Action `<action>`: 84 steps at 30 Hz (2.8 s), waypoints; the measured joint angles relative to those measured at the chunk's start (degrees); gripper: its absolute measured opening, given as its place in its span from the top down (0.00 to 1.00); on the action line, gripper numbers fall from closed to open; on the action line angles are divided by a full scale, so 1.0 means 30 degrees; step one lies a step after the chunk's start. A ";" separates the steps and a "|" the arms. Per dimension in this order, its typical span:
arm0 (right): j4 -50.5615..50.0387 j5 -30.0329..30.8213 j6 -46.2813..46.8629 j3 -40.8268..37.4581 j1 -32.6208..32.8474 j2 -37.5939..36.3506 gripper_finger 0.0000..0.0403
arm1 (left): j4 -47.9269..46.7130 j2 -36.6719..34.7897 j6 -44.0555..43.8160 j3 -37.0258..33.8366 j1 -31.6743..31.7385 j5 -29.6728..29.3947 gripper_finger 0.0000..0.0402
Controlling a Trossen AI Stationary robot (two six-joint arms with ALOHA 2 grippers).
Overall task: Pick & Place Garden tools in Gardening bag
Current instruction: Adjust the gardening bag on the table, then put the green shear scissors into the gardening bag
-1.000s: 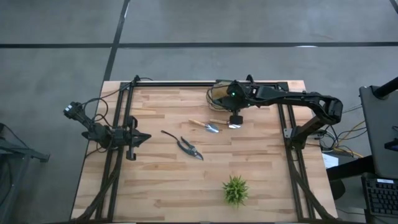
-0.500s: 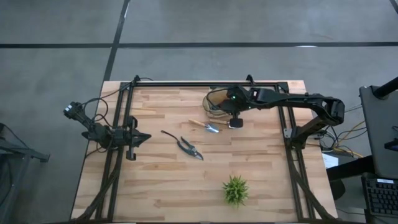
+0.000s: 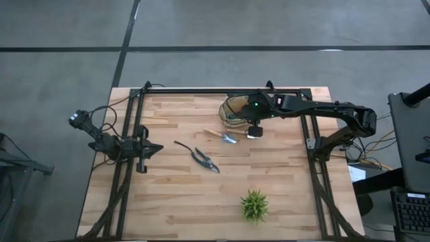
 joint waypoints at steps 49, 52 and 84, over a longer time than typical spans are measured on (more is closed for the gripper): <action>1.4420 0.3018 0.8270 -0.9550 1.0467 -1.0470 0.98 | -0.0170 -0.0005 0.0003 0.0000 0.0003 -0.0005 0.97; 1.5096 0.3053 0.8658 -1.1672 1.0916 -1.3096 0.98 | -0.0197 -0.0005 -0.0002 0.0000 0.0005 -0.0005 0.97; 1.3701 0.2989 0.9031 -2.0320 1.0966 -2.6425 0.98 | 0.1739 0.0002 -0.4760 0.0066 0.0012 0.0095 0.97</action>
